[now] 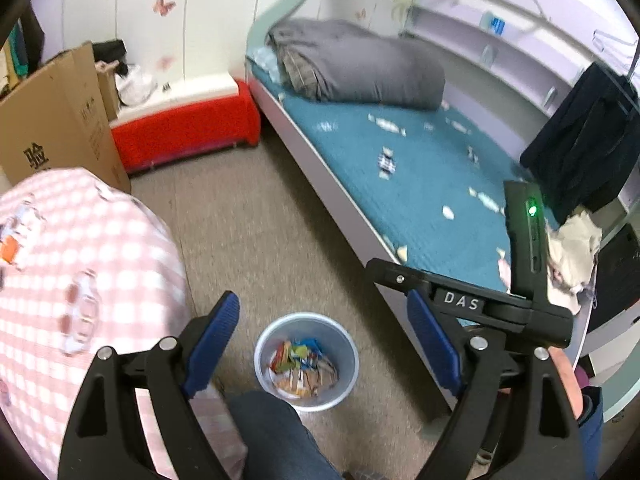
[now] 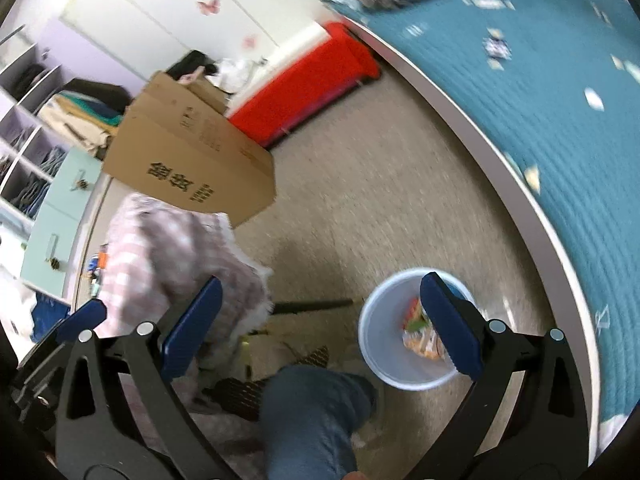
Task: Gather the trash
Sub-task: 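Return both tools to the table, then grasp the teal toothpaste tube with the left gripper while the right gripper grasps the orange cap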
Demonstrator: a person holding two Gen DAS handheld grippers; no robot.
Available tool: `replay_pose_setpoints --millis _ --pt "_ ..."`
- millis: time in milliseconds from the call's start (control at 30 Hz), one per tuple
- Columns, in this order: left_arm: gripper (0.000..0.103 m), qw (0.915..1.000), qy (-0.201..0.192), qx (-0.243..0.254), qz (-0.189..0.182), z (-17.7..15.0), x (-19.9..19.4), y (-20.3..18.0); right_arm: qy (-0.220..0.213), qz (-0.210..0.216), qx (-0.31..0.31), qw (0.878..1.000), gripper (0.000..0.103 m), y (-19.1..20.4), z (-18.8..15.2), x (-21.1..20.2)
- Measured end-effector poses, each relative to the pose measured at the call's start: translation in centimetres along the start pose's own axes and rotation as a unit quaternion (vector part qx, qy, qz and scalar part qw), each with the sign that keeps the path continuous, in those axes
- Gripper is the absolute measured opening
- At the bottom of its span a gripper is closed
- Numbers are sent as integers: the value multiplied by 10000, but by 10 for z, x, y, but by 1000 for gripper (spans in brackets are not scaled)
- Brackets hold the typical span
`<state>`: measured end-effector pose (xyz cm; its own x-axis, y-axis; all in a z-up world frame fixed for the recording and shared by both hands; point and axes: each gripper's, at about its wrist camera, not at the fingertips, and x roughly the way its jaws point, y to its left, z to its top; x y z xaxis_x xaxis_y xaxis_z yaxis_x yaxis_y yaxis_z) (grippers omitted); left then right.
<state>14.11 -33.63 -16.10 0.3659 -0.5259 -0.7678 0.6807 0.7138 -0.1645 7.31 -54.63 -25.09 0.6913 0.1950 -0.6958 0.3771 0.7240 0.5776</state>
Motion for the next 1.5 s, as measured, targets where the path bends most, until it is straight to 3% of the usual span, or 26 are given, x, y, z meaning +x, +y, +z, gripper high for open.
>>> replay_pose_setpoints --millis 200,400,733,1033,1267,1367,1433,1500 --pt "85 9988 -440 -129 160 5 -42 31 -300 186 -704 9969 97 73 18 -23" --pt "85 9953 -756 -368 480 -1 -83 88 -445 307 -1465 9877 97 151 21 -31" --pt "85 9830 -1017 -852 1270 -33 -133 224 -77 468 -2519 9666 97 270 1 21" --pt "85 9779 -459 -476 1985 -52 -125 319 353 501 -3038 9508 97 337 -20 88" --pt "84 9792 104 432 1978 -53 -97 334 574 329 -3363 9394 97 367 -29 132" --pt "65 9837 196 505 1715 -52 -90 338 661 249 -3485 9346 97 379 -32 154" --pt "34 9857 221 448 1606 -51 -91 336 664 207 -3574 9314 96 387 -34 166" --pt "26 9833 294 551 1710 -53 -92 330 652 132 -3687 9272 95 395 -37 179"
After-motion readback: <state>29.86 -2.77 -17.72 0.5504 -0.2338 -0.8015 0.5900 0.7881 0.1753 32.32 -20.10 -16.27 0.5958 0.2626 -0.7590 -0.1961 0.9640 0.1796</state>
